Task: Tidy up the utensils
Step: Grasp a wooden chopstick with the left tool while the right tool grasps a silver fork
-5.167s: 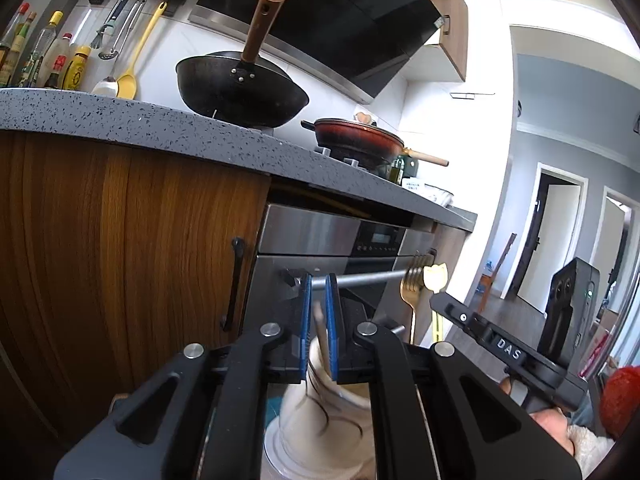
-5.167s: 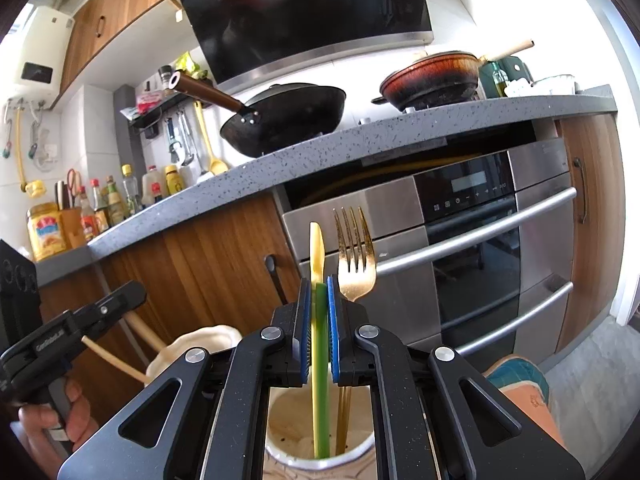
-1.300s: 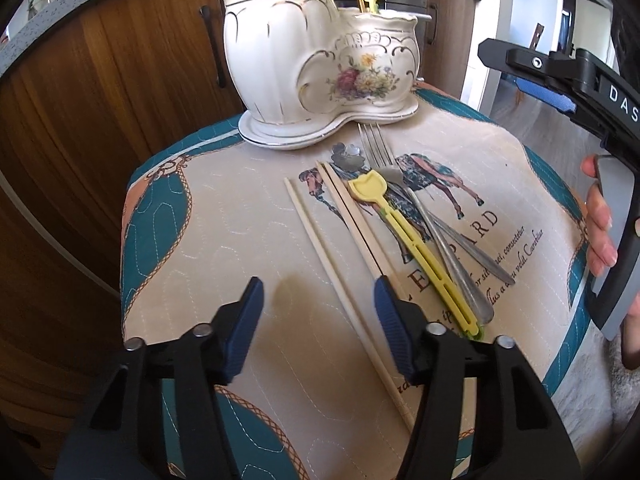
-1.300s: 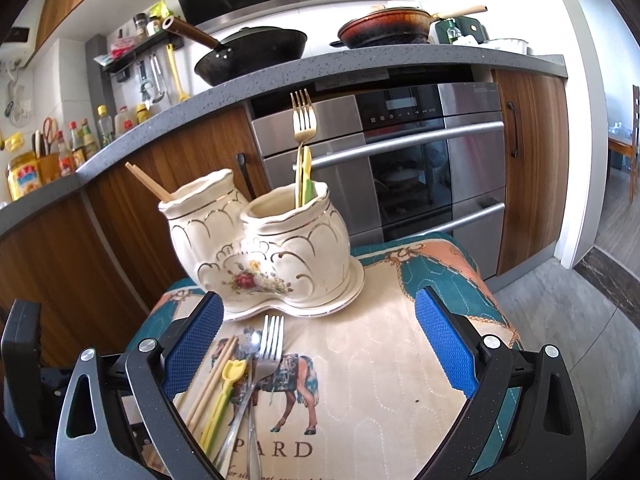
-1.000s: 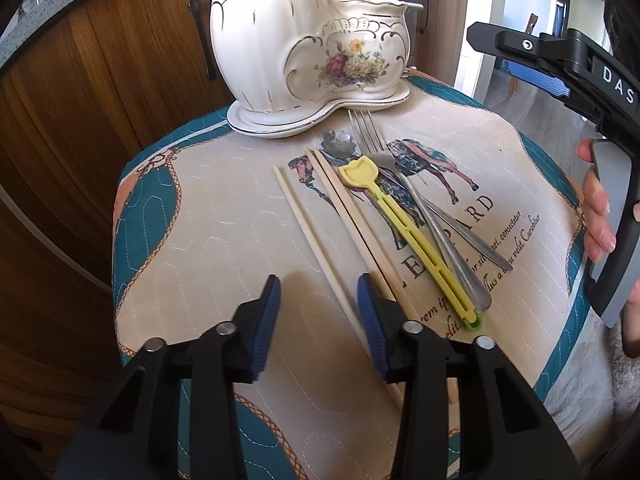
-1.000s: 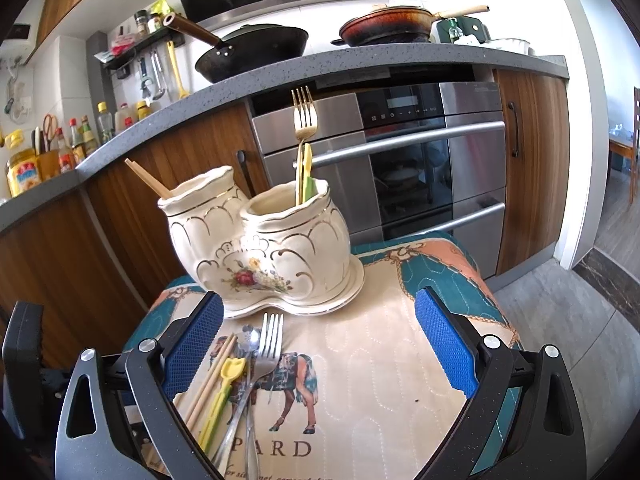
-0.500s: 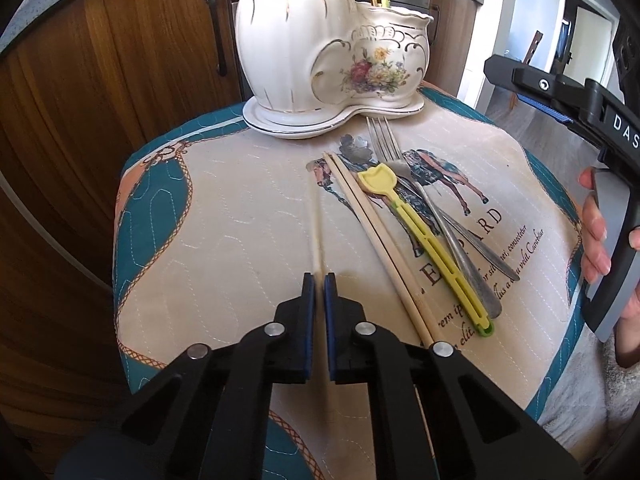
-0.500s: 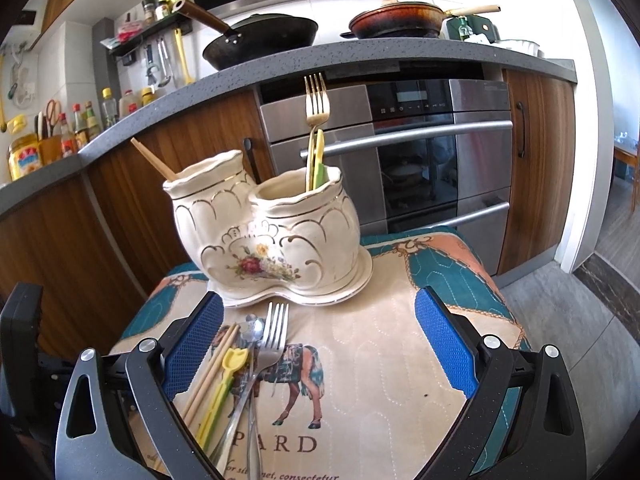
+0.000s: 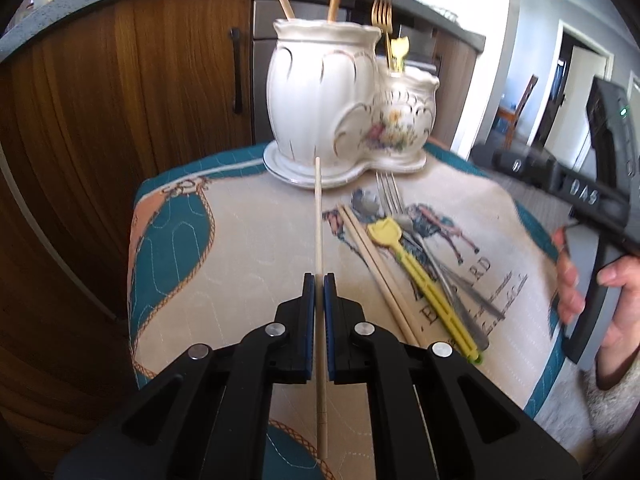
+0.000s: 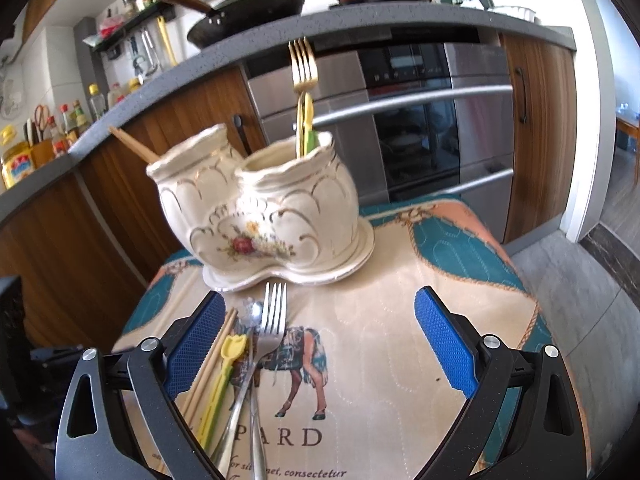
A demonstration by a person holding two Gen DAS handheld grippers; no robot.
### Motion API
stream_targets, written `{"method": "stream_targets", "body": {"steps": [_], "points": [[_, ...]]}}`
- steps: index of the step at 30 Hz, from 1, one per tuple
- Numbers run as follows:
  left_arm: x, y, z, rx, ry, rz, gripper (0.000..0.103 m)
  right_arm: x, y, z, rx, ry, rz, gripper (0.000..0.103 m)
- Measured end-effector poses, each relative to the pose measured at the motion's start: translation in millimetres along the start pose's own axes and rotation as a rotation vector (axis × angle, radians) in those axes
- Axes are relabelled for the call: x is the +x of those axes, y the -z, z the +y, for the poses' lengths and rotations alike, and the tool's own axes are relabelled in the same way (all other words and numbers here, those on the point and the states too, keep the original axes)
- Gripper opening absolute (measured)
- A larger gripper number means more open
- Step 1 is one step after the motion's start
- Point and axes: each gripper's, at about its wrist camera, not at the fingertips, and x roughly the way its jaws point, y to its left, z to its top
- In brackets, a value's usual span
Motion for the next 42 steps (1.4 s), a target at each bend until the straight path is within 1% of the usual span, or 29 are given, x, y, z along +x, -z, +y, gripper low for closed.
{"method": "stream_targets", "body": {"steps": [1,3,5,6,8,9,11,14,16,17,25,29,30,34,37,42], "points": [[-1,0,1,-0.005,0.007,-0.013,0.004,3,1,3,-0.008,-0.004,0.019,0.093],[1,-1,4,-0.012,0.014,-0.018,0.004,8,5,10,-0.033,-0.008,0.05,0.085],[0,0,7,-0.019,0.018,-0.025,0.004,13,8,18,-0.065,-0.001,0.08,0.068],[0,-1,8,-0.021,0.021,-0.026,0.004,18,11,25,-0.09,0.002,0.106,0.065],[0,-1,9,-0.025,0.028,-0.032,0.004,25,14,31,-0.111,-0.005,0.142,0.052],[0,0,9,-0.025,0.033,-0.033,0.004,30,16,35,-0.122,-0.012,0.172,0.048],[0,0,8,-0.021,0.038,-0.034,0.004,36,20,42,-0.139,-0.025,0.208,0.037],[1,0,7,-0.016,0.046,-0.029,0.004,45,25,50,-0.172,-0.032,0.255,0.028],[1,0,6,-0.012,0.049,-0.028,0.004,50,28,50,-0.165,-0.037,0.288,0.023],[0,0,6,-0.011,0.05,-0.029,0.004,52,29,50,-0.16,-0.039,0.296,0.022],[1,0,5,-0.007,0.059,-0.029,0.004,52,30,46,-0.115,-0.07,0.32,0.019],[1,0,5,-0.005,0.058,-0.028,0.004,50,31,50,-0.141,-0.056,0.314,0.013],[2,0,5,-0.004,0.057,-0.027,0.004,50,31,50,-0.136,-0.056,0.313,0.013],[2,1,4,-0.001,0.055,-0.026,0.004,47,29,45,-0.098,-0.07,0.302,0.006],[2,1,4,0.0,0.052,-0.024,0.004,39,25,41,-0.086,-0.074,0.282,0.006],[2,2,1,0.008,0.054,-0.024,0.004,29,25,30,-0.065,-0.078,0.275,0.006]]}}
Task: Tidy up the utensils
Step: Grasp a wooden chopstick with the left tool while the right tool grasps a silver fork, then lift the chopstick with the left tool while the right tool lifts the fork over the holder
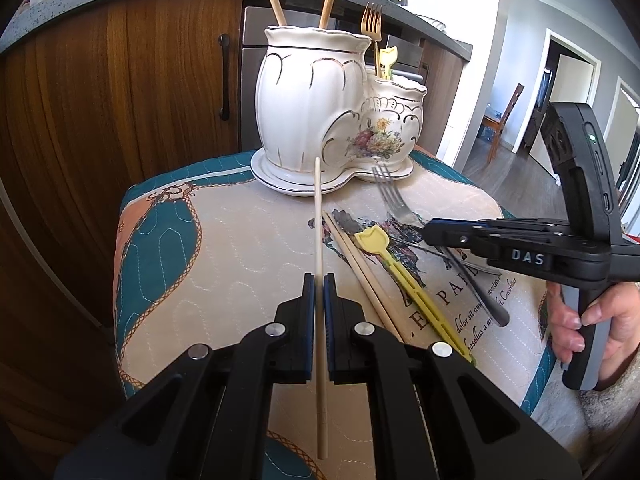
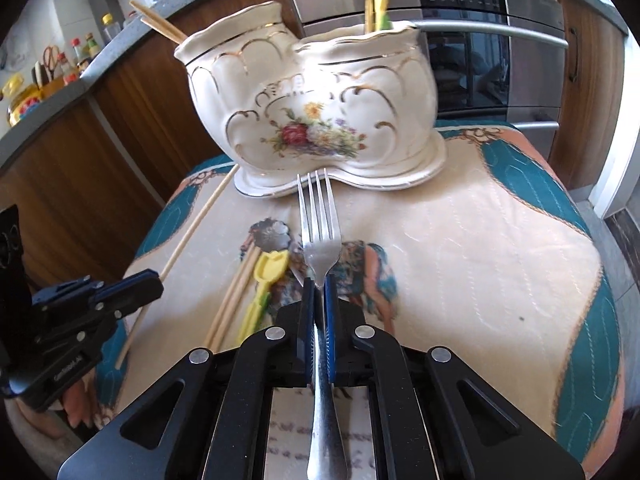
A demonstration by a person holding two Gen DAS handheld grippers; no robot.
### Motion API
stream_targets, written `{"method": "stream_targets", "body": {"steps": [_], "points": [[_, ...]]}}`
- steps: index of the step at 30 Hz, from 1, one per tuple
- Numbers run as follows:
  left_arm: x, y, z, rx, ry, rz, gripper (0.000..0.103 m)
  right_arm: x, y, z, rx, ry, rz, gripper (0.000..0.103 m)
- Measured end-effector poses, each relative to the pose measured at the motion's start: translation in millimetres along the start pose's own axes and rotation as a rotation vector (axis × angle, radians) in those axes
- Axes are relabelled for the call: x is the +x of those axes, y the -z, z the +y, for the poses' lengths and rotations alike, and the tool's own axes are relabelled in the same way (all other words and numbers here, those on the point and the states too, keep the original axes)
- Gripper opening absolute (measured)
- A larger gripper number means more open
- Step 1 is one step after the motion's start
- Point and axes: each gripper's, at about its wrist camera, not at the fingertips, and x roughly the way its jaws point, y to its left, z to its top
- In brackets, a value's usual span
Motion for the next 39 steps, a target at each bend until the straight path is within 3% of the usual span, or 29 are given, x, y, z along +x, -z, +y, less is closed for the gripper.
{"method": "stream_targets", "body": {"steps": [10,17,22,31,39], "points": [[2,1,-1,0.013,0.012,0.005,0.004,-21,10,-11,0.018,-0.027,0.006,0.006],[0,-1,-3,0.016,0.02,-0.004,0.004,-54,10,-7,0.011,-0.096,-0.155,0.006],[0,0,-6,0.024,0.021,-0.006,0.004,-72,11,3,-0.058,-0.082,-0.255,0.006],[0,0,-6,0.028,0.023,-0.005,0.004,-92,19,14,-0.137,-0.077,-0.373,0.004],[-15,-4,-11,0.044,0.06,-0.077,0.004,-107,19,25,-0.183,-0.076,-0.459,0.003]]}}
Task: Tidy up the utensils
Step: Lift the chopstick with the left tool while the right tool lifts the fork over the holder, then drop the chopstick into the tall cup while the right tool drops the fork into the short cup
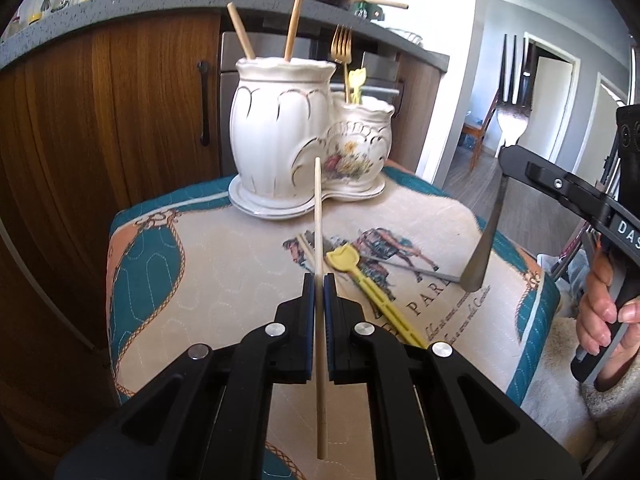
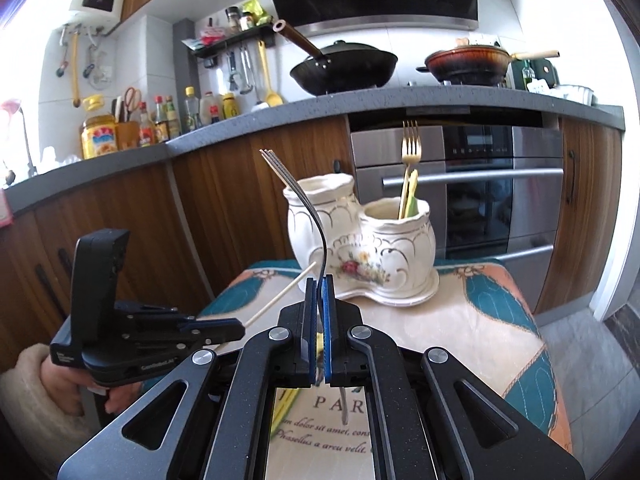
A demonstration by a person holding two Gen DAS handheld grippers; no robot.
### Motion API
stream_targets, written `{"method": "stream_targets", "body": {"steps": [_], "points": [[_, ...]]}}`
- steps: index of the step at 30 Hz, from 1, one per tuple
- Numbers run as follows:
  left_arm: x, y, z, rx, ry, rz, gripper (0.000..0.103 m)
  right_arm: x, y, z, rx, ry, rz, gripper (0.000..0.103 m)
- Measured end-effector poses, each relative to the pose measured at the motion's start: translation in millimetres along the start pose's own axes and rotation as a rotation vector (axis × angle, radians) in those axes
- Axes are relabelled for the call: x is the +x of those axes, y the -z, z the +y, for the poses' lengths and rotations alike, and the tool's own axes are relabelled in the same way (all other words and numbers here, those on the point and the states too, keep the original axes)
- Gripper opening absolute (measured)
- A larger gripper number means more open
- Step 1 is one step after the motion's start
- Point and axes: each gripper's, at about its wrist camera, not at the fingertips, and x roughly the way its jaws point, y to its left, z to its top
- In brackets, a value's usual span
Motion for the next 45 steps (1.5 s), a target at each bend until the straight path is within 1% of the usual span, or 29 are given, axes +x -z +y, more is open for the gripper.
{"method": "stream_targets", "body": {"steps": [3,7,12,17,20,24,28,31,33,37,40,42,45], "points": [[-12,-6,-1,-0.001,0.02,-0.05,0.004,-1,-6,-1,0.01,0.001,-0.011,0.003],[-37,-19,-1,-0.01,0.047,-0.147,0.004,-2,-23,-5,0.041,-0.002,-0.044,0.003],[-58,-41,-1,-0.002,0.029,-0.25,0.004,4,-50,-11,0.068,0.001,-0.106,0.003],[-73,-74,7,-0.026,0.02,-0.384,0.004,13,-81,-17,0.093,0.002,-0.168,0.003],[-73,-98,20,-0.063,0.043,-0.462,0.004,20,-98,-20,0.097,0.007,-0.209,0.003],[-63,-124,38,-0.115,0.068,-0.525,0.004,32,-115,-25,0.095,0.016,-0.245,0.003],[-44,-151,67,-0.167,0.087,-0.583,0.004,50,-127,-32,0.098,0.01,-0.26,0.003],[-33,-164,83,-0.193,0.074,-0.612,0.004,64,-132,-38,0.103,0.004,-0.259,0.003],[-16,-172,94,-0.21,0.069,-0.61,0.004,72,-134,-43,0.102,0.003,-0.258,0.003],[18,-182,105,-0.224,0.097,-0.586,0.004,87,-132,-53,0.115,0.003,-0.239,0.003],[32,-186,109,-0.223,0.111,-0.591,0.004,94,-128,-65,0.152,-0.003,-0.216,0.003],[40,-191,114,-0.232,0.143,-0.594,0.004,98,-125,-73,0.182,-0.009,-0.204,0.003],[54,-194,115,-0.241,0.216,-0.578,0.004,104,-121,-81,0.215,-0.019,-0.181,0.003]]}}
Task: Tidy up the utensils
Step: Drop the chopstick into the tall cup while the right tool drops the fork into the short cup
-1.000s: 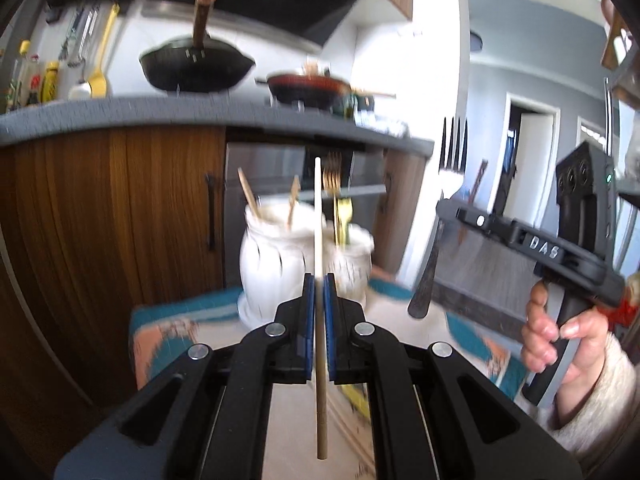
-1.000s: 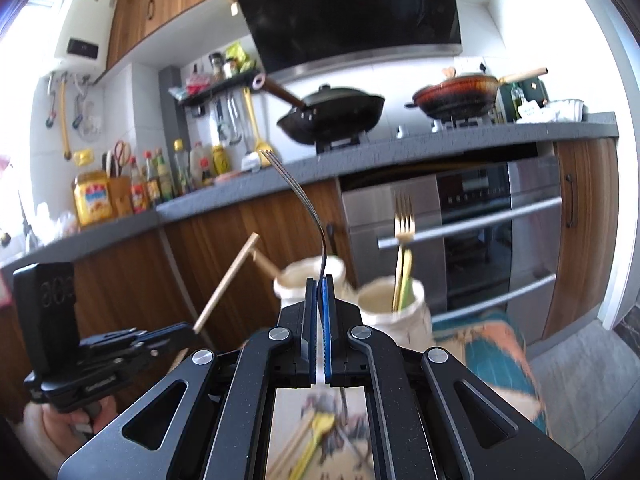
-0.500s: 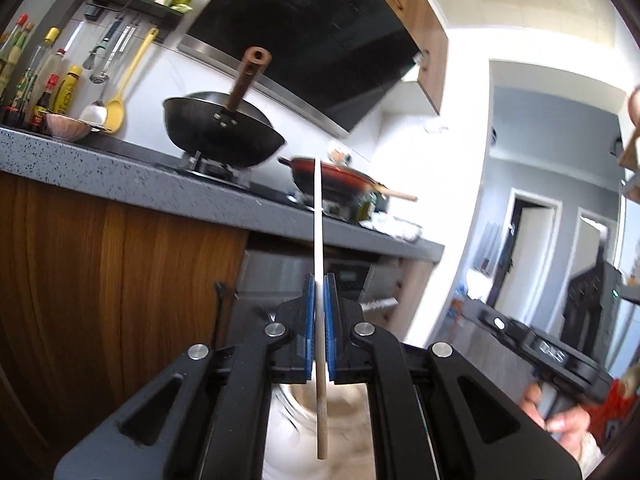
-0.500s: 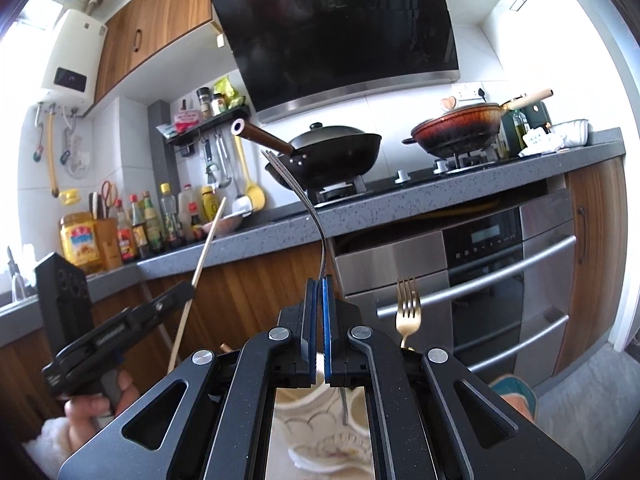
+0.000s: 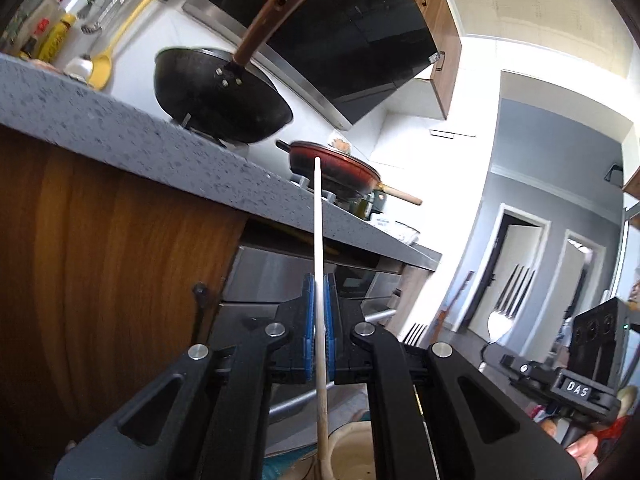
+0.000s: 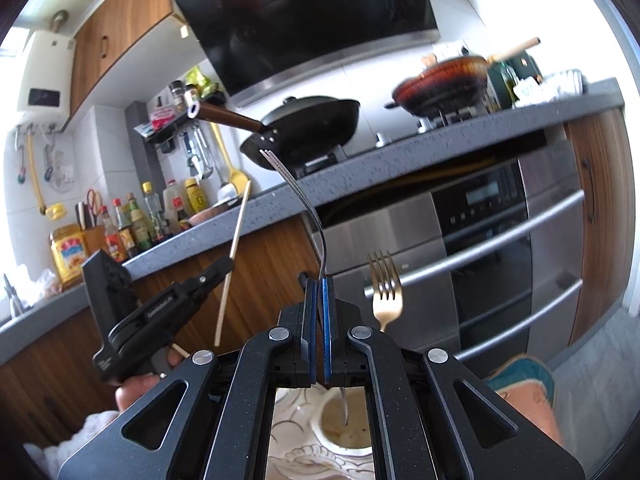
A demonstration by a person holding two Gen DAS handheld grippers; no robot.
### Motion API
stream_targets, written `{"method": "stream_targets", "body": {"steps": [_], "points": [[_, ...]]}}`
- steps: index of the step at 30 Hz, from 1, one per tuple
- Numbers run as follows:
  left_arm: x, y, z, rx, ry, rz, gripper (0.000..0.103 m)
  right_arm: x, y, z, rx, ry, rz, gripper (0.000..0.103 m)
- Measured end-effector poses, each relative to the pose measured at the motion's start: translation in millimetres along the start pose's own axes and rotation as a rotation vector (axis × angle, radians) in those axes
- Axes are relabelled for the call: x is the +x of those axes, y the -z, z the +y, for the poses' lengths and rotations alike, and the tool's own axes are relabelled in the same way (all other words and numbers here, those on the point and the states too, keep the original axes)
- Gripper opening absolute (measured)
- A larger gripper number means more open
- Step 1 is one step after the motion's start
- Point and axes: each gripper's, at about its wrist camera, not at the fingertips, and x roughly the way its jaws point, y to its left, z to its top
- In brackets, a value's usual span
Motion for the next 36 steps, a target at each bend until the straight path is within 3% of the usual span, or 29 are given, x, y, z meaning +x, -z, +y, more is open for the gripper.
{"method": "stream_targets", "body": {"steps": [3,6,16,20,28,36], "points": [[11,7,4,-0.051,0.13,0.049,0.004,4,3,-1,-0.004,0.004,0.009,0.003],[14,14,-2,-0.035,0.195,0.072,0.004,5,5,-2,0.0,0.001,0.011,0.003],[10,17,4,-0.062,0.236,0.096,0.004,8,9,-4,0.006,-0.002,0.024,0.003],[9,21,3,-0.069,0.312,0.124,0.004,8,9,-4,0.003,-0.002,0.024,0.003],[7,28,1,-0.052,0.375,0.151,0.004,10,9,-6,0.001,0.003,0.036,0.003],[0,31,12,-0.09,0.37,0.135,0.004,20,17,-7,-0.017,0.02,0.087,0.003]]}}
